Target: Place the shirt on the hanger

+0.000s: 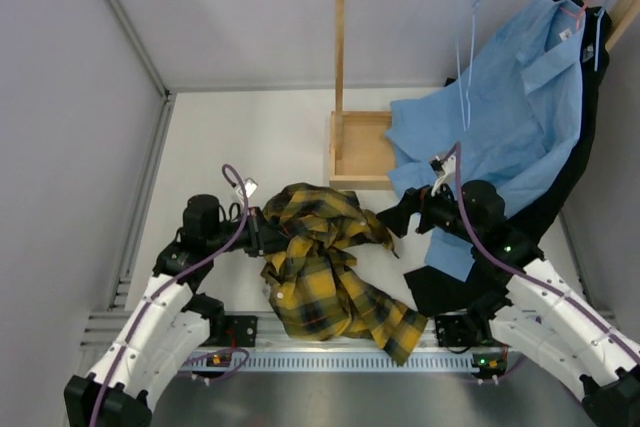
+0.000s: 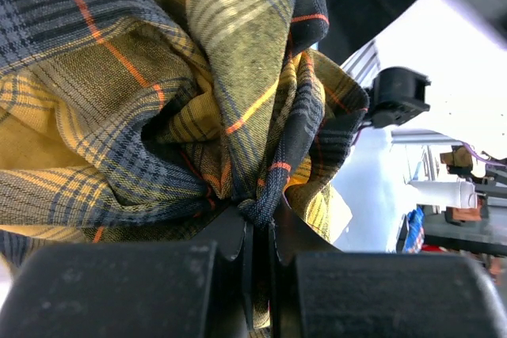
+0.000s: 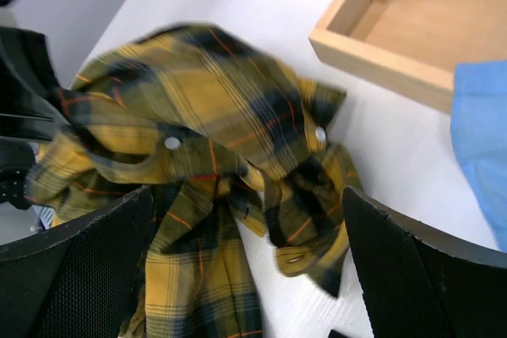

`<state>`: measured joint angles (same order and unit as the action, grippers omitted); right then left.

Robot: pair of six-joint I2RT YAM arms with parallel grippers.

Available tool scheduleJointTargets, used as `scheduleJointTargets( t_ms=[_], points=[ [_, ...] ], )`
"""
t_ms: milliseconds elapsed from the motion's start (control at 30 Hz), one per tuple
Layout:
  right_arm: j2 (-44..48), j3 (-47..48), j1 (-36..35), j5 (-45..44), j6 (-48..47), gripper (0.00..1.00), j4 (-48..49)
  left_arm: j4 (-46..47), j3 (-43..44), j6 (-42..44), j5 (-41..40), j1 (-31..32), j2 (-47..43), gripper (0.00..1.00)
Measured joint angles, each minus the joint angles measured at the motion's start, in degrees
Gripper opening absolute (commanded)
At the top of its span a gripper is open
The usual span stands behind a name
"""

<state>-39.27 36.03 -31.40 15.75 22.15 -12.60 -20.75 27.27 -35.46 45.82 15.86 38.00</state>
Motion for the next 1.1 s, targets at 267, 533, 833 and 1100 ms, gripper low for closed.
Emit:
scheduleJointTargets(
  t_ms=[267, 533, 833, 1100],
  points=[
    [-7.37, -3.96, 0.00, 1.46, 5.49, 1.00, 5.25, 4.31, -1.99, -2.86, -0.50, 1.79, -3.65, 0.00],
    [-23.45, -6.51, -0.92, 6.73, 9.01, 0.98, 18.99, 4.52, -4.33, -4.55, -0.72, 1.84, -6.51, 0.00],
    [-37.79, -6.03, -3.34, 9.77, 7.39, 0.00, 32.85, 4.48, -4.26, -5.16, -2.16, 1.88, -6.91, 0.00],
    [-32.59, 15.17, -3.39, 5.99, -0.68, 0.00, 23.30, 3.13, 10.38, -2.19, -8.50, 1.99, -0.55, 0.12]
  ],
)
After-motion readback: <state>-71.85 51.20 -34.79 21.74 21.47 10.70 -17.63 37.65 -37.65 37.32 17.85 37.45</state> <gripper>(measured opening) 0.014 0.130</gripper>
